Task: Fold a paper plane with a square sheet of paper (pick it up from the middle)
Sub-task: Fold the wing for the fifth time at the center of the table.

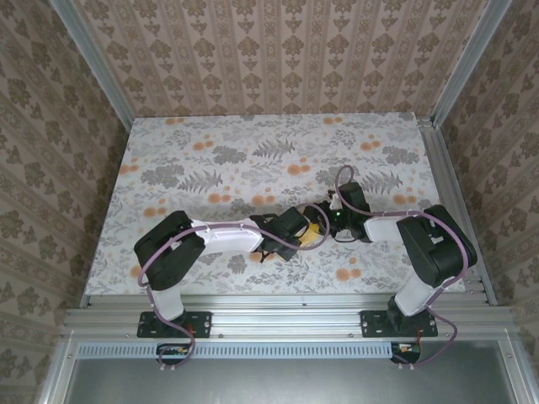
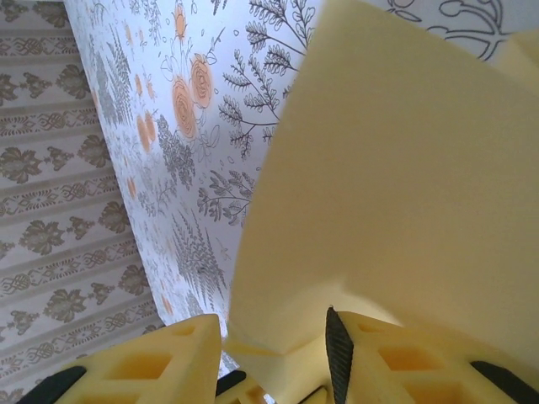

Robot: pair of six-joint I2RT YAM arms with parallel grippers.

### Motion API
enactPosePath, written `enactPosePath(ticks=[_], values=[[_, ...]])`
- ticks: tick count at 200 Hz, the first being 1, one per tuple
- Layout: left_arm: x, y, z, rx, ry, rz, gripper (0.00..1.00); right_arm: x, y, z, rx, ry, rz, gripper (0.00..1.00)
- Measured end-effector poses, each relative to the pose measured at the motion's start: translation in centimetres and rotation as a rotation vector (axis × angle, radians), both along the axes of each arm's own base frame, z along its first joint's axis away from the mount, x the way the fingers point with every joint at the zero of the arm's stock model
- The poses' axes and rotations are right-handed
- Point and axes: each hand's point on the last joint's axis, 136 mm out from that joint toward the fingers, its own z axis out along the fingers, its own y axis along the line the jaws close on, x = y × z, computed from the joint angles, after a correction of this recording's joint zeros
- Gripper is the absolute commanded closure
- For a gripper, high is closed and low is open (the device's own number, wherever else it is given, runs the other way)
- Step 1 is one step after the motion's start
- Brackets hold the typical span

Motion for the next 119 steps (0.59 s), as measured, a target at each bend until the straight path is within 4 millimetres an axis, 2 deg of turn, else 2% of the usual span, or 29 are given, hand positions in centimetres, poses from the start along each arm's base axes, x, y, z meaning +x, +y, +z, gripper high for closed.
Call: enactPosePath(ticks=[62, 119], values=[[0.0, -0.4, -0.2, 0.077, -0.099, -0.09, 0.91, -0.4, -0.5, -0.5, 0.009, 0.023, -0.009, 0.52], [0.1, -1.2, -0.2, 0.153, -0.2, -0.182, 0.92, -0.8, -0.8, -0.4, 0.044, 0.06, -0.006, 0.52]])
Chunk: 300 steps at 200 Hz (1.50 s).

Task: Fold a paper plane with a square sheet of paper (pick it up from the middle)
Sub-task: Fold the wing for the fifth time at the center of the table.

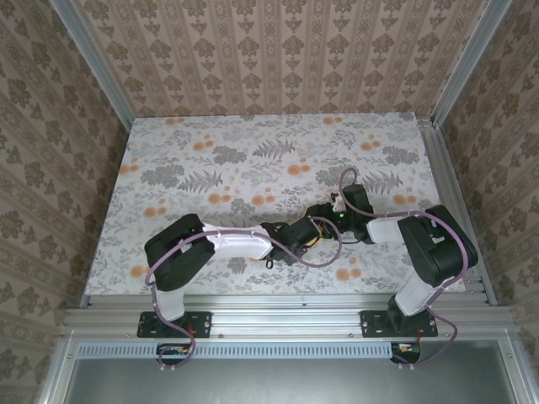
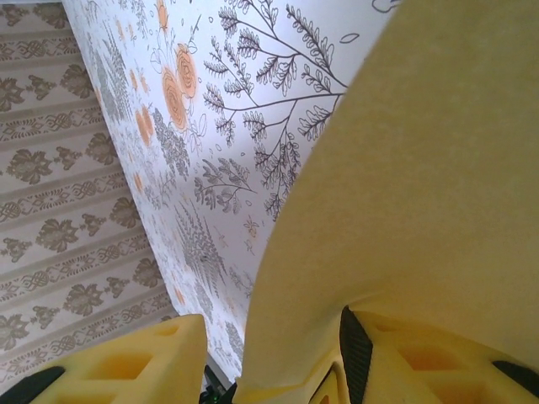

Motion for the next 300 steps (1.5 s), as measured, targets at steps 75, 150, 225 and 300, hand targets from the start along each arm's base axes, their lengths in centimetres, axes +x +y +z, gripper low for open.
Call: enactPosePath(ticks=[75, 150, 225, 300], values=[[-0.1, -0.6, -0.1, 0.095, -0.09, -0.095, 0.92, -1.8, -1.1, -0.3, -0.041, 0.052, 0.045, 0.61], [-0.2, -0.6, -0.1, 0.141, -0.126, -0.142, 0.92, -2.8, -1.7, -0.8, -0.074, 0.076, 0.07, 0.76], [-0.3, -0.7, -0.2, 0.15, -0.129, -0.158, 0.86, -3.0, -1.7, -1.0, -0.073, 0.084, 0.07, 0.89], [-0.6, -0.7, -0.1, 0.141, -0.111, -0.161, 0.67, -4.2, -2.1, -1.9, -0.083, 0.109, 0.069, 1.0]])
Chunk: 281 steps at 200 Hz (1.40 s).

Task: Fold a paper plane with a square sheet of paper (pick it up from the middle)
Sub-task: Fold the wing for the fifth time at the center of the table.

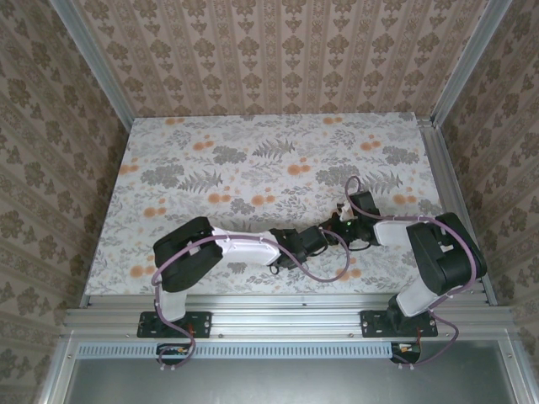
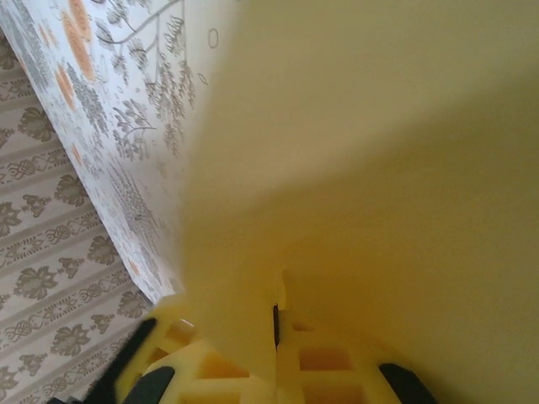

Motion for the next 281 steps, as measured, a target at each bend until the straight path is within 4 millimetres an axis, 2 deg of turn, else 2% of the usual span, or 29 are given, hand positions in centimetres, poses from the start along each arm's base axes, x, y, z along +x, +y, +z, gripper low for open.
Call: enactPosePath(ticks=[63, 103, 155, 180, 205, 257, 281], values=[[-1.1, 0.3, 1.7, -0.133, 0.134, 0.017, 0.54, -1.4, -0.2, -0.6, -0.015, -0.007, 0.033, 1.0], [-2.1, 0.0, 3.2, -0.218, 0.201, 0.016, 0.51, -2.0, -0.4, -1.0, -0.021, 0.002, 0.039, 1.0], [-2.9, 0.9, 2.0, -0.236, 0.267, 0.066, 0.5, -2.2, -0.4, -0.9, -0.025, -0.017, 0.052, 1.0], [-2.7, 1.1, 2.8, -0.297, 0.29, 0.104, 0.49, -2.3, -0.5, -0.7, -0.026, -0.022, 0.054, 1.0], [-2.2, 0.8, 3.7, -0.348, 0.297, 0.126, 0.49, -2.6, -0.5, -0.8, -0.028, -0.018, 0.057, 1.0], [-2.7, 0.1, 3.6, -0.379, 0.332, 0.128, 0.47, -2.6, -0.6, -0.8, -0.031, -0.025, 0.064, 1.0], [-3.1, -0.3, 2.9, -0.377, 0.351, 0.124, 0.47, -2.6, -0.6, -0.8, -0.032, -0.027, 0.066, 1.0]])
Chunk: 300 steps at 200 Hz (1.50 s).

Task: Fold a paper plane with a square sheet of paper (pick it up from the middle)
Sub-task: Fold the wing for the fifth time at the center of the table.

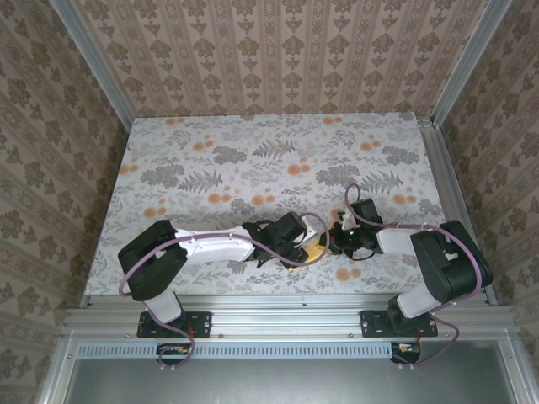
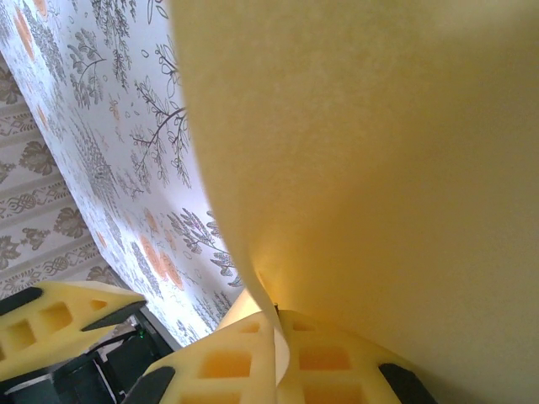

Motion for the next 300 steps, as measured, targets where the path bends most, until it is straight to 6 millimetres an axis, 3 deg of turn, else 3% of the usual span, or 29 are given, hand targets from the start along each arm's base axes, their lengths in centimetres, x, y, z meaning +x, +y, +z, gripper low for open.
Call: enactPosePath(ticks=[34, 121, 300], values=[[-0.6, 0.1, -1.8, 0.04, 0.027, -0.005, 0.46, 0.0, 0.0, 0.0, 0.0, 0.0, 0.0, 1.0], [-1.2, 0.0, -2.8, 0.045, 0.07, -0.015, 0.44, -0.1, 0.0, 0.0, -0.001, 0.002, 0.002, 1.0], [-0.8, 0.0, -3.1, 0.114, 0.038, 0.004, 0.46, -1.7, -1.1, 0.8, -0.068, -0.005, 0.04, 1.0]])
